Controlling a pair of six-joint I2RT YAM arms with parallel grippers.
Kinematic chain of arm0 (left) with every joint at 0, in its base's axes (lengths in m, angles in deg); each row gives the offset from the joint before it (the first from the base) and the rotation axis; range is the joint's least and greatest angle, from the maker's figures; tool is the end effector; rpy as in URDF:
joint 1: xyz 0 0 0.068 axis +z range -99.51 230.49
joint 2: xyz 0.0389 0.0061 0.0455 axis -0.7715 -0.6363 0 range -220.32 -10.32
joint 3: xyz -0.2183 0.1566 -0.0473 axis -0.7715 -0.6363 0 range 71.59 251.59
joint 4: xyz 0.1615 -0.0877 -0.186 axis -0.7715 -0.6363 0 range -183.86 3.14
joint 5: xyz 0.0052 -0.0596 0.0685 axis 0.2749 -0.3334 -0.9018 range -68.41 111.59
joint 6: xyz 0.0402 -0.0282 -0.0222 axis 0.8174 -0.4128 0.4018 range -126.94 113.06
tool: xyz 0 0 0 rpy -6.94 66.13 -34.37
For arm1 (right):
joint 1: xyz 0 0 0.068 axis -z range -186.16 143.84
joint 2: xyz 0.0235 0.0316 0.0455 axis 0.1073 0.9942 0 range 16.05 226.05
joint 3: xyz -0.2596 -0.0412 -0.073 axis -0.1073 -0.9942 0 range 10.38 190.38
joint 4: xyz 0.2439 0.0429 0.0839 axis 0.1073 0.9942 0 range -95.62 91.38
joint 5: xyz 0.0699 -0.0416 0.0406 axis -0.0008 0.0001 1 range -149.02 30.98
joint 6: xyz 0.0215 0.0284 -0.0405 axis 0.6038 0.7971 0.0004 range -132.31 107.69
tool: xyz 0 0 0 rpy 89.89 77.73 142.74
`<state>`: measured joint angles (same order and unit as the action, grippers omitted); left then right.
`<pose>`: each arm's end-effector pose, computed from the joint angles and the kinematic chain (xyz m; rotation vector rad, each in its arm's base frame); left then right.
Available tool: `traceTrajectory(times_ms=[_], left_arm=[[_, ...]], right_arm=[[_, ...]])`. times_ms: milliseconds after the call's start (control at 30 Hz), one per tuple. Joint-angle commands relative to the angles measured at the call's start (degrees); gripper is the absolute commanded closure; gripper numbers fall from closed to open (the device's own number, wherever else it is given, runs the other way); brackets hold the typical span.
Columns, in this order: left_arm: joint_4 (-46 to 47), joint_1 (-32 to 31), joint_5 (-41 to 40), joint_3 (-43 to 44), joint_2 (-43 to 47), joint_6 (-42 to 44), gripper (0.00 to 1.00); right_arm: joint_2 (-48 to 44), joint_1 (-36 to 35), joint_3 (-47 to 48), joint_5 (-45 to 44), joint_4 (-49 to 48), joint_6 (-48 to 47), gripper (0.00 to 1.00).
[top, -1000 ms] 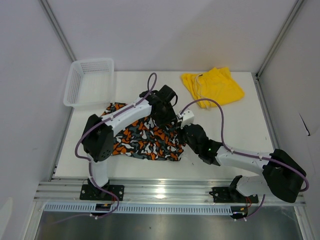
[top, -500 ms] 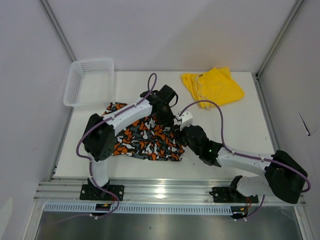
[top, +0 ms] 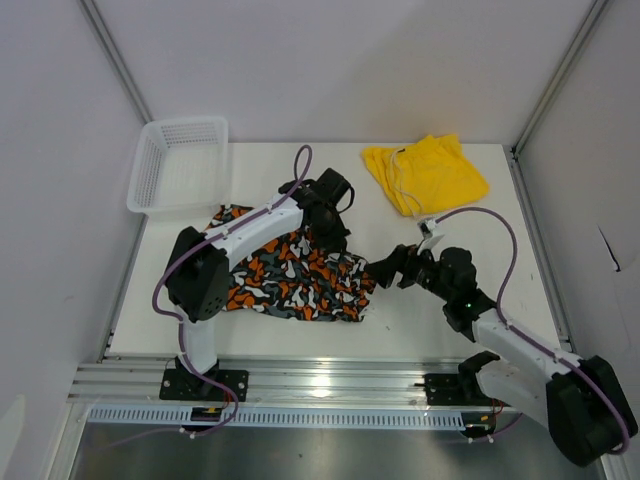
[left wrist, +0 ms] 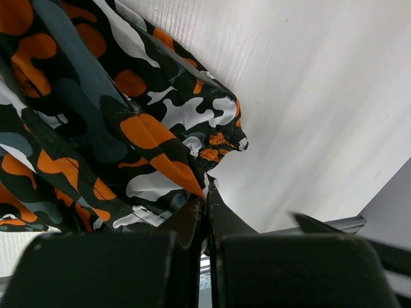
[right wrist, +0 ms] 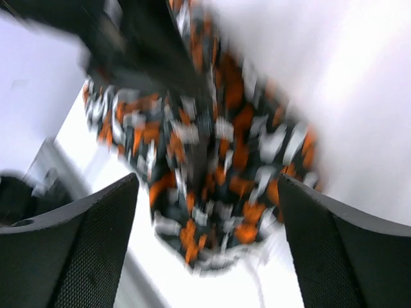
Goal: Fold and stack the shorts
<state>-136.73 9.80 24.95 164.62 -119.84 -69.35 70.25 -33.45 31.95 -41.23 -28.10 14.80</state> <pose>0.3051 -0.2651 0.2500 -0.5260 2.8356 -0.5254 0.1820 0.1063 0.2270 -0.2417 1.8243 0.9517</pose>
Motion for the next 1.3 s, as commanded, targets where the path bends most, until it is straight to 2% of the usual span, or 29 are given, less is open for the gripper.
traceTrajectory(times_ms=[0,167,400,600,900,1033,1267], left_arm=[[1.35,0.17,2.00,1.54,-0.52,1.85,1.00],[1.26,-0.27,4.11,2.59,-2.02,3.61,1.00],[0.47,-1.67,7.28,5.92,-7.37,5.98,1.00],[-4.09,-2.73,8.95,12.33,-12.74,9.15,1.00],[-3.31,-2.82,10.36,11.73,-12.57,10.82,1.00],[-2.61,-2.82,11.76,11.82,-13.79,11.44,1.00],[-0.58,-2.73,14.92,12.00,-18.27,12.66,1.00]], right_arm=[[6.51,0.84,-2.93,19.04,-7.75,8.04,0.09],[13.91,-2.75,-4.16,20.54,-16.80,9.71,0.02],[21.03,-7.60,-3.28,15.88,-19.87,7.78,0.01],[24.47,-7.78,-3.63,12.73,-20.94,7.43,0.00],[25.78,-7.87,-2.40,8.68,-16.90,8.48,0.00],[27.80,-8.39,-2.40,11.04,-17.15,9.88,0.01],[31.94,-12.34,-3.37,17.28,-23.92,12.70,0.01]])
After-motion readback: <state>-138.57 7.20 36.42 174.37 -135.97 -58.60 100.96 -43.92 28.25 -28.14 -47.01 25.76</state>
